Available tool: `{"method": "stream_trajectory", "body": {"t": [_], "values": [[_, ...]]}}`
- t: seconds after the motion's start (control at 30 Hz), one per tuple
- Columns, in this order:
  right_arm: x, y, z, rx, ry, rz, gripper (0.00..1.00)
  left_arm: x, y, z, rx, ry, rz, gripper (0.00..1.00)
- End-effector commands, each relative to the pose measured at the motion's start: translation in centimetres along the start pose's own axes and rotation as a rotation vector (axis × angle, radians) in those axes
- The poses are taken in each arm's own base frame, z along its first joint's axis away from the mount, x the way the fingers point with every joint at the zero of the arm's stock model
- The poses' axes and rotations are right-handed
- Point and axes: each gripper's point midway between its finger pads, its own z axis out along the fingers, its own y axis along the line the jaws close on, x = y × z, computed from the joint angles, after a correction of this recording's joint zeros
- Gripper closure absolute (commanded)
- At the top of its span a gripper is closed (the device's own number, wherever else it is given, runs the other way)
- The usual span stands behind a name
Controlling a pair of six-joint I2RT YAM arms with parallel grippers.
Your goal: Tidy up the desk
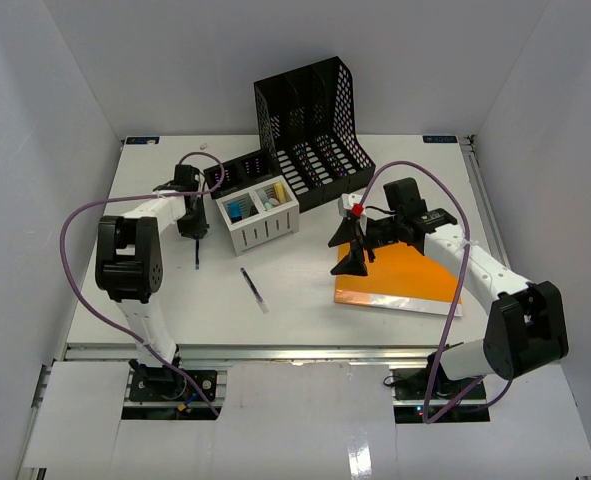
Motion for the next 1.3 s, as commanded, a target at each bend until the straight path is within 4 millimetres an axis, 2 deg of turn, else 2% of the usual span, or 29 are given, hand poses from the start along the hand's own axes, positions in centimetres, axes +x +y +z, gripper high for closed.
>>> {"method": "stream_trajectory", "body": {"t": [0.0, 0.2, 0.3, 0.47, 0.7, 0.87, 0.93, 1.0, 1.07, 1.27], "values": [[-1.1, -0.2, -0.3, -0.002, -0.029, -0.019, 0.2, 1.3, 1.3, -0.8, -0.052, 0.024, 0.001, 0.75], [-1.0, -0.4, -0.4, 0.002, -0.03, -0.011, 0.2, 0.2, 1.1, -2.9, -0.025, -0.066, -0.037, 0.89], [-1.0, -0.4, -0.5, 0.002, -0.031, -0.01, 0.2, -0.8, 1.2, -4.9, -0.006, -0.156, -0.069, 0.94], [-0.7, -0.5, -0.4, 0.001, -0.028, 0.0, 0.2, -3.1, 0.6, -8.9, 0.071, -0.322, -0.138, 0.95], [-0.3, -0.7, -0.3, 0.0, -0.021, 0.016, 0.2, -9.0, -2.1, -16.8, 0.303, -0.628, -0.207, 0.95], [0.0, -0.8, -0.2, 0.001, -0.016, 0.022, 0.2, -14.0, -5.1, -21.3, 0.492, -0.776, -0.187, 0.94], [0.1, -0.9, -0.2, 0.003, -0.013, 0.024, 0.2, -16.0, -5.9, -22.4, 0.537, -0.828, -0.162, 0.93], [0.3, -0.9, -0.2, 0.004, -0.01, 0.027, 0.2, -18.3, -6.6, -22.9, 0.559, -0.881, -0.142, 0.93], [0.3, -0.9, -0.2, 0.003, -0.008, 0.026, 0.2, -20.0, -7.0, -22.6, 0.561, -0.914, -0.121, 0.93], [0.7, -1.0, 0.0, -0.003, -0.001, 0.034, 0.21, -23.6, -8.4, -20.0, 0.569, -0.933, -0.117, 0.93]]}}
